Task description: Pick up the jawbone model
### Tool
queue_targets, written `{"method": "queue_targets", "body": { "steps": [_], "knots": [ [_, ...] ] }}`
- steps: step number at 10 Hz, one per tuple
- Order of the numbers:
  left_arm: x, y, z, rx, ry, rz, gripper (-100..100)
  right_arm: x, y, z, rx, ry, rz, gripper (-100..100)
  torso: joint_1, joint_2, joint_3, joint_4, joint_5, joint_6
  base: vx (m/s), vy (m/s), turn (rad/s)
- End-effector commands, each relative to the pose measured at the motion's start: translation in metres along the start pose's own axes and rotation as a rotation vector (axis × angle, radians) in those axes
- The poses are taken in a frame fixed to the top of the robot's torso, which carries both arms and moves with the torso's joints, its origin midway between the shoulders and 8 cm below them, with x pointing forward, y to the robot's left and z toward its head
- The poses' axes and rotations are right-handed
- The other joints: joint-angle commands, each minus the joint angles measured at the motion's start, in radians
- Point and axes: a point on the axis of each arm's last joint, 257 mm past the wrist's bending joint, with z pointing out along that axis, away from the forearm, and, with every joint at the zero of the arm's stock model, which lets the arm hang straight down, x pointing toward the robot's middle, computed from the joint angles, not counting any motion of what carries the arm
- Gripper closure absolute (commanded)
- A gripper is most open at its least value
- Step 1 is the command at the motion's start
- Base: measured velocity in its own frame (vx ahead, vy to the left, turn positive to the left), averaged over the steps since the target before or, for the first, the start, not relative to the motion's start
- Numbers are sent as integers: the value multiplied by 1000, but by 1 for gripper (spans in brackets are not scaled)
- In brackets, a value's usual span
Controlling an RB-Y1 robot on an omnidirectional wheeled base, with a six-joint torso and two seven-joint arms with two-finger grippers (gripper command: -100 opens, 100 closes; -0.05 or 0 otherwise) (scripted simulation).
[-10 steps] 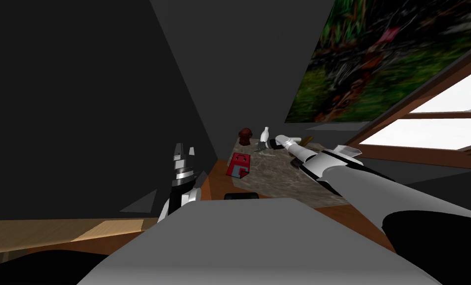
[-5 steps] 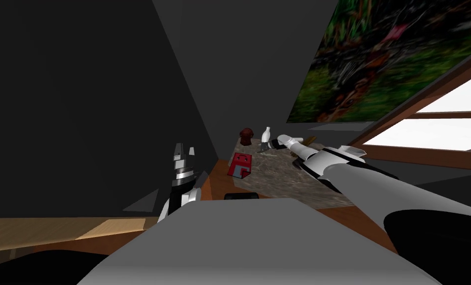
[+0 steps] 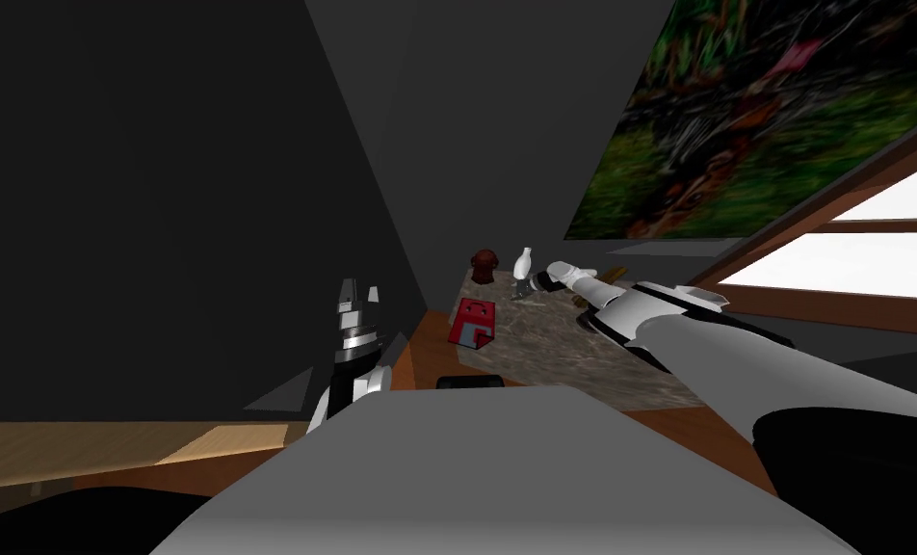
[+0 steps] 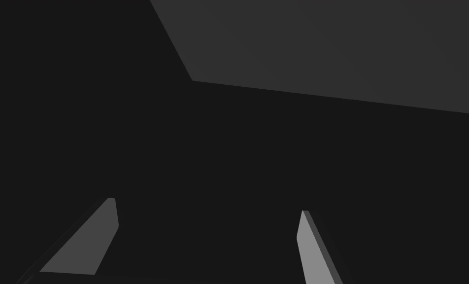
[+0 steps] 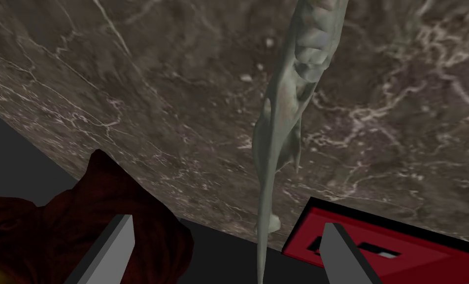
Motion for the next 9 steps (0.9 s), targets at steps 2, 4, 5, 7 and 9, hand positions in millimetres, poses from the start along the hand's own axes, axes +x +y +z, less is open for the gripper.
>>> {"method": "queue_targets", "body": {
  "steps": [2,4,5,7,9],
  "knots": [
    [0,0,0,0,0,0,0,53,4,-21,-15,121,25,-100,1,0,0,0,0,0,14,38,37],
    [0,0,0,0,0,0,0,33,5,-15,-26,92,-22,-100,3,-1,-1,0,1,-1,15,37,-2],
    [0,0,0,0,0,0,0,43,4,-18,-21,106,0,-100,2,-1,0,0,1,0,0,0,0],
    [0,0,0,0,0,0,0,71,7,-29,-25,163,29,-100,0,0,0,0,0,0,9,22,11],
    [0,0,0,0,0,0,0,102,15,-41,-43,230,49,-100,0,0,0,0,0,0,15,22,12]
  ]
}}
